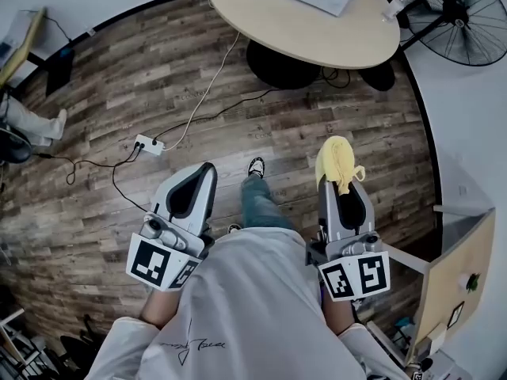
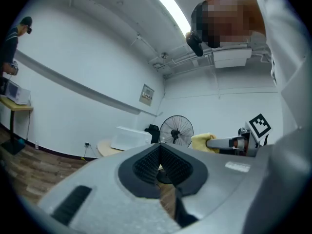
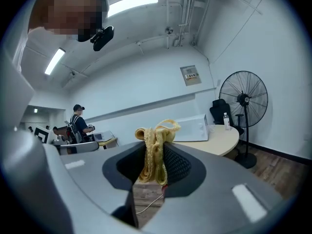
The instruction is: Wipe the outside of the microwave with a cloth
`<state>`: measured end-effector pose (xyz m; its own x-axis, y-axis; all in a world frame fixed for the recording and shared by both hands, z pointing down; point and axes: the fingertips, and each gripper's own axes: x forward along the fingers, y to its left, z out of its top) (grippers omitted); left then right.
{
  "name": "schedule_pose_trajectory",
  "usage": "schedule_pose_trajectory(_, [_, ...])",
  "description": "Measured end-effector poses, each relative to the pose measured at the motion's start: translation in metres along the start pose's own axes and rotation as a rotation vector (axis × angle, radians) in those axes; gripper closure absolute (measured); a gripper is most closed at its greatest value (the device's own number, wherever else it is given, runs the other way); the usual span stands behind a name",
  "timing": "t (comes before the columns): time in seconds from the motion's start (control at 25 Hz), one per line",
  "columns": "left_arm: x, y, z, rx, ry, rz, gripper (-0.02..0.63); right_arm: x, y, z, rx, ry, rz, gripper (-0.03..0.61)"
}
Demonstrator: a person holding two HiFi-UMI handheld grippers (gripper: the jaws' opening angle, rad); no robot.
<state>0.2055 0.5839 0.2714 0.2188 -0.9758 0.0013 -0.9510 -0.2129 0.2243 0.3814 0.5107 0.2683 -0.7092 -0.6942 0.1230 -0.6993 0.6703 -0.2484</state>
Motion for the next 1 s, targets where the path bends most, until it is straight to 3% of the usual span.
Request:
schedule_pose_trajectory(0.32, [0.089,0.060,0.004,-0.038,0.084,0.128,0.617,0.085,-0.054,0.019,0.048,0.008,-0.006,0.462])
schedule_pose_trajectory(0.6, [0.165,0.093,0.007,-0.023,0.131,0.156,0.615,0.151,-0.100,0.034,0.077,0.007,0.011,0.460])
schedule_pose_trajectory(1.0, [0.235,0.118,0.016,0.121,0.129,0.169,0.620,0.210,-0.140,0.032,0.049,0.022,0.027,0.459])
